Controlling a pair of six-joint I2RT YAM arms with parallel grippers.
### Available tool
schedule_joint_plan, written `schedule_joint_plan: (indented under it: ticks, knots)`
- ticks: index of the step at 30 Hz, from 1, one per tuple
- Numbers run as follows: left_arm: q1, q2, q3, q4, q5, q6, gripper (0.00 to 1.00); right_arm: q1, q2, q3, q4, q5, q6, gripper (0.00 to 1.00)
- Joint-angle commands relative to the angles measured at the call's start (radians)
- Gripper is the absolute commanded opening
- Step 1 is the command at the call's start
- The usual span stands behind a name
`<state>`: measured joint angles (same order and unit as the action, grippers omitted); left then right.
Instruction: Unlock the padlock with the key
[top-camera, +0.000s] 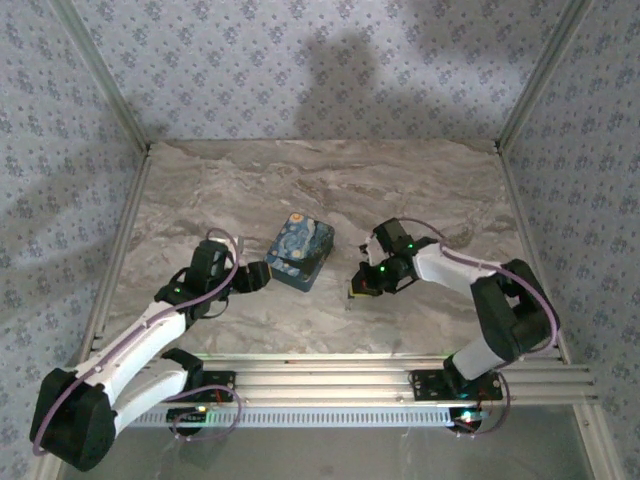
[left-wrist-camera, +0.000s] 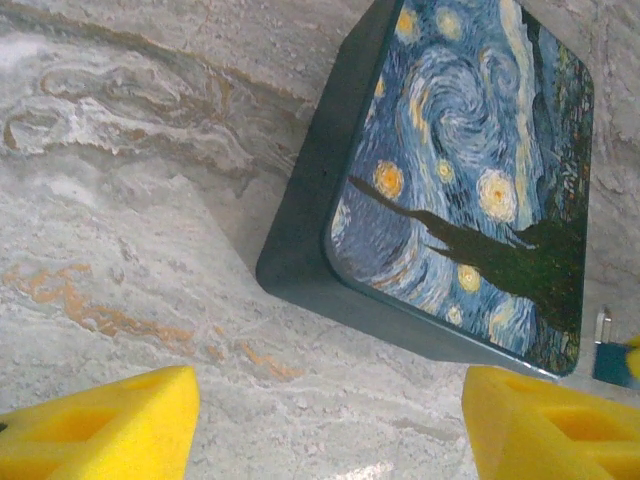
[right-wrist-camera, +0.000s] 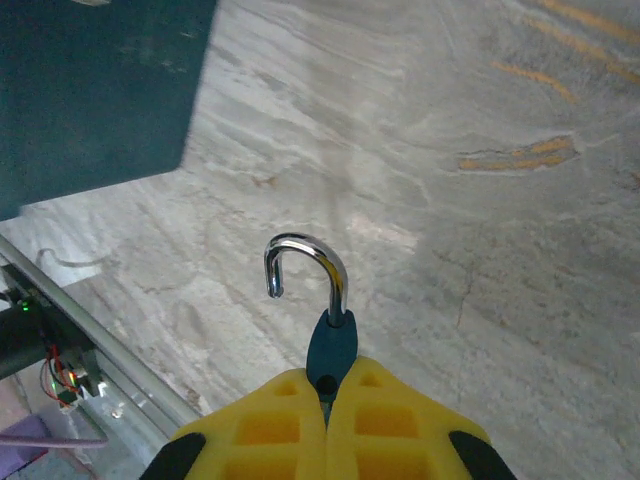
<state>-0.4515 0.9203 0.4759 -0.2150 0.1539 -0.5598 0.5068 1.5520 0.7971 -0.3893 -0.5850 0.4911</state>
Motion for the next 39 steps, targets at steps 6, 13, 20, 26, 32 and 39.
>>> schedule_joint_plan:
  ticks: [6,13,20,26,32,39]
  knots:
    - [0.005,-0.033,0.015,-0.044,0.024,-0.016,0.71,0.002,0.049,0.065,-0.021,0.084,-0.016,0.12]
    - [0.013,-0.009,0.083,-0.101,-0.004,0.056,0.72,-0.008,-0.081,0.079,-0.125,0.188,-0.025,0.39]
    - [0.084,0.064,0.246,-0.207,-0.020,0.180,0.98,-0.076,-0.341,0.114,-0.275,0.312,-0.063,0.52]
    - [0.207,0.156,0.363,-0.237,-0.056,0.243,0.98,-0.186,-0.581,0.137,-0.315,0.531,-0.164,0.69]
    - [0.311,0.170,0.303,0.001,-0.143,0.302,0.98,-0.287,-0.716,-0.025,-0.078,0.862,-0.275,1.00]
    - [0.325,0.153,0.100,0.396,-0.261,0.674,0.98,-0.428,-0.640,-0.334,0.388,0.959,-0.393,1.00]
